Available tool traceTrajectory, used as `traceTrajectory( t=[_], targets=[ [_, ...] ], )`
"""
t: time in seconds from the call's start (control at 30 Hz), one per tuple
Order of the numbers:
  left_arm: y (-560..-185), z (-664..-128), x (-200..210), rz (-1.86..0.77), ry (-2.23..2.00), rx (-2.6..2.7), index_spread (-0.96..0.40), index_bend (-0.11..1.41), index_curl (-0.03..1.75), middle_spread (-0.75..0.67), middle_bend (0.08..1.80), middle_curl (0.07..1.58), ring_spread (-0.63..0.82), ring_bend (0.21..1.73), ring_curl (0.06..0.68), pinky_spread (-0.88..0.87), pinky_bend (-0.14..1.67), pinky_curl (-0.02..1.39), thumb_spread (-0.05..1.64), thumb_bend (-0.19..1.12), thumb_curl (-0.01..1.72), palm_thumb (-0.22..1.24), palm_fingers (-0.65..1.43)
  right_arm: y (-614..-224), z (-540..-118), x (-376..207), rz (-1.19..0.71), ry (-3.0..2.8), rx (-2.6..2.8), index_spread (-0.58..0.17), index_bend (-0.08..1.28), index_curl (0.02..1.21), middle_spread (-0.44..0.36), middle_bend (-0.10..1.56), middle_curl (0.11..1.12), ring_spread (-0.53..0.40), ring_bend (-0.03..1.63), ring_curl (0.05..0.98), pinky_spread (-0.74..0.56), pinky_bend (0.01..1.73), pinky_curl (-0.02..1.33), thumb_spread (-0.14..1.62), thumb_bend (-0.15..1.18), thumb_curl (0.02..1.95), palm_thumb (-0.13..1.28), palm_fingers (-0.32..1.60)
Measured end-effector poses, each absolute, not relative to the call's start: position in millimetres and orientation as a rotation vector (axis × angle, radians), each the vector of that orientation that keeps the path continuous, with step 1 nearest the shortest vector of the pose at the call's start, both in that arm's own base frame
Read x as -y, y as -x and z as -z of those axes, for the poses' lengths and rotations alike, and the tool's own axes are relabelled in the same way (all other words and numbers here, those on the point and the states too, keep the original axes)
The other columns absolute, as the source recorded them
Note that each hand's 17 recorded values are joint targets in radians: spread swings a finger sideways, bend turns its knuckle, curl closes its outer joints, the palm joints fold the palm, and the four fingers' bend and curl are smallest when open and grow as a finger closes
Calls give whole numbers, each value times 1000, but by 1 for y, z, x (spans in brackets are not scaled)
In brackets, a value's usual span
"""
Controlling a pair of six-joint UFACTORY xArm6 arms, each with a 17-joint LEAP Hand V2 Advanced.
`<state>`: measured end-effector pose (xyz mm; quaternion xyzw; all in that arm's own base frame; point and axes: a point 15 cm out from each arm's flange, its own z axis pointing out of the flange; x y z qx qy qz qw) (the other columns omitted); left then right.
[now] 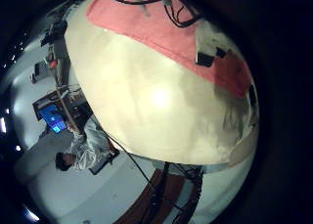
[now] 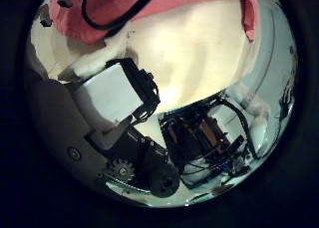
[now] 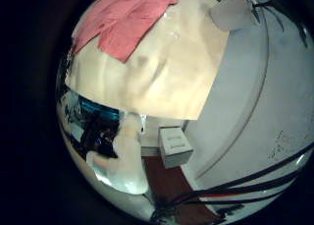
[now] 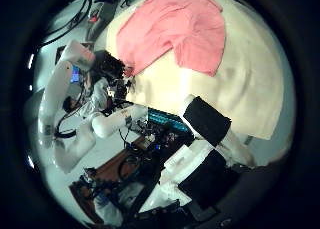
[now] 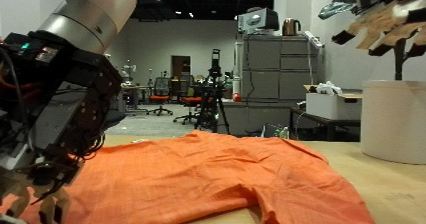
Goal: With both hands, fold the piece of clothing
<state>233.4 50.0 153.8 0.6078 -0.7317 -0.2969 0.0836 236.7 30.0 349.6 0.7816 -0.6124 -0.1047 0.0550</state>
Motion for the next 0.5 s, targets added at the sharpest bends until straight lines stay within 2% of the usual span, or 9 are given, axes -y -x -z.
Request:
traceTrajectory(
  t=[0.13,0.17,0.27,0.5],
  targets=[
    [-233,-153,-49,893,-1805,2175,-283,162,428,-411,469,499,-394,717,297,-684,903,437,902,-28,359,583,662,-235,-350,-30,321,-2371,1858,-313,167,282,86,244,352,189,411,216,386,282,288,1305,-12,293,627,302],
    [-234,-153,-49,888,-1804,2179,-240,148,418,-358,390,484,-354,732,307,-665,918,447,902,-29,357,585,537,-235,-350,-30,321,-2371,1858,-313,168,283,86,240,351,188,410,216,387,284,289,1305,-12,293,627,300],
    [-233,-155,-48,879,-1808,2189,-166,141,399,-247,275,445,-277,746,308,-623,923,451,907,-36,349,560,389,-235,-351,-30,316,-2374,1860,-314,168,285,85,238,351,189,405,214,388,285,289,1305,-12,293,627,300],
    [-227,-159,-46,853,-1824,2214,-23,140,350,-33,195,398,-85,754,299,-436,859,429,909,-33,342,527,200,-234,-351,-30,316,-2374,1860,-314,166,286,42,232,350,189,402,213,389,284,288,1306,-12,292,627,302]
  ],
)
